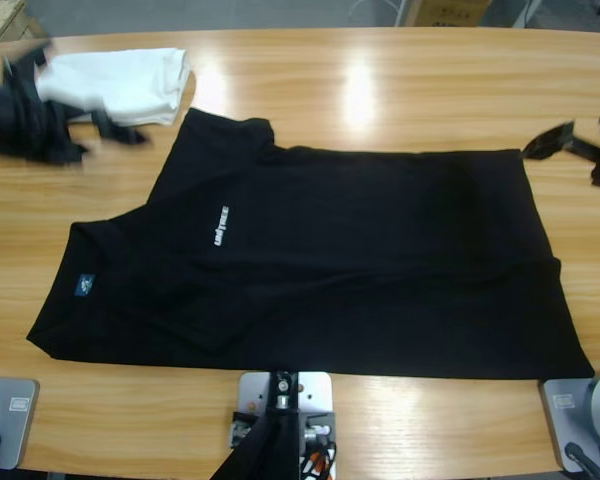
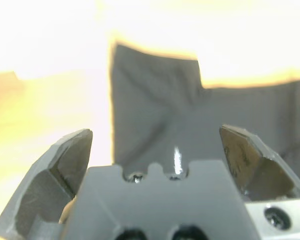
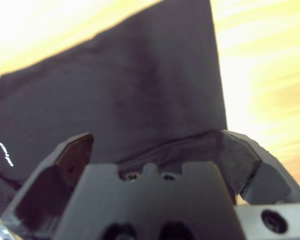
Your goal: Fold clothes
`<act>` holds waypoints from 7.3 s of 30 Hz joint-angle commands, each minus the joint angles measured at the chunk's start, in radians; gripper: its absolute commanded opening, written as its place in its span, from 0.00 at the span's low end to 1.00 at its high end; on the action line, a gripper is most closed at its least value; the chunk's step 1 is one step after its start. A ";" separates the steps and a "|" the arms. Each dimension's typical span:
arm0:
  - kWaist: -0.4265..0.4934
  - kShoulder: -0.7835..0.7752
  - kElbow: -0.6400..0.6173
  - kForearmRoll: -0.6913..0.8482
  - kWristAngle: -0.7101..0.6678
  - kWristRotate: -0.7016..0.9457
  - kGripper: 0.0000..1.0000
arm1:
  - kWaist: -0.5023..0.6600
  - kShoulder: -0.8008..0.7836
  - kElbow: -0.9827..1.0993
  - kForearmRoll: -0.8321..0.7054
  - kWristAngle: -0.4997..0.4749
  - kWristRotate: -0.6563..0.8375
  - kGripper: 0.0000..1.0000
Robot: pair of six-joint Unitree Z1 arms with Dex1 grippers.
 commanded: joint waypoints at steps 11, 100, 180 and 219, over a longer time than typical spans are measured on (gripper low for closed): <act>0.229 0.725 -0.840 0.440 -0.226 0.605 0.98 | -0.164 0.317 -0.173 0.001 0.022 -0.223 1.00; 0.074 1.072 -1.515 0.984 -0.020 0.721 0.00 | -0.445 0.575 -0.214 -0.118 0.283 -0.342 0.98; -0.473 0.420 -0.379 0.859 -0.131 0.489 0.00 | -0.101 0.083 0.041 0.372 0.287 -0.251 0.00; -0.136 0.359 -0.668 0.836 0.223 0.446 0.00 | -0.293 0.058 0.009 0.084 0.230 -0.355 0.00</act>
